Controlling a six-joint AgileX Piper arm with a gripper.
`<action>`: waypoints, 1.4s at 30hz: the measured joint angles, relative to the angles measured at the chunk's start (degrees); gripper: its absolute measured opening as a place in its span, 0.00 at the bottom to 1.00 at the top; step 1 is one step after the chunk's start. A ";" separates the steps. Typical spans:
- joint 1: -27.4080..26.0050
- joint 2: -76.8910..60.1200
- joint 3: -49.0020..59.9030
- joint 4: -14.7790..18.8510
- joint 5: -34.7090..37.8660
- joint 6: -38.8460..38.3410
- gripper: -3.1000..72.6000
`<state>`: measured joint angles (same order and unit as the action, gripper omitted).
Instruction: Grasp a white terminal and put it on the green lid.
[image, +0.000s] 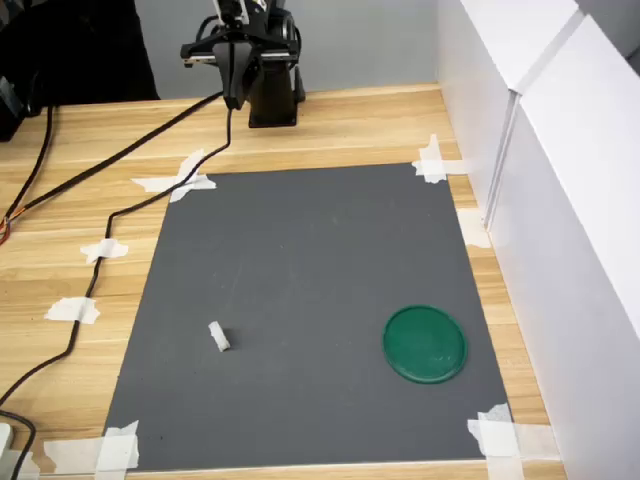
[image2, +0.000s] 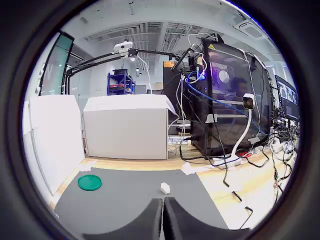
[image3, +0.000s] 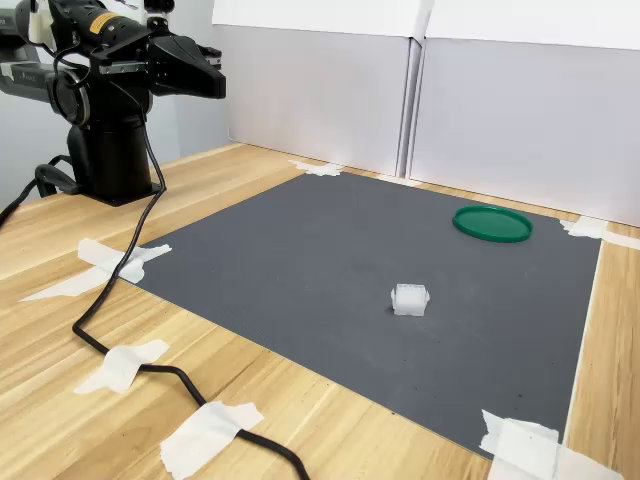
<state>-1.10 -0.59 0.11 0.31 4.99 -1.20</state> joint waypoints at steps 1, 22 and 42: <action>0.00 0.00 0.00 0.29 0.00 0.00 0.02; 0.00 0.00 0.00 0.76 0.00 0.00 0.02; 0.00 0.00 0.00 -0.74 0.00 0.00 0.02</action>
<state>-1.10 -0.59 0.11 -0.43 4.99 -1.20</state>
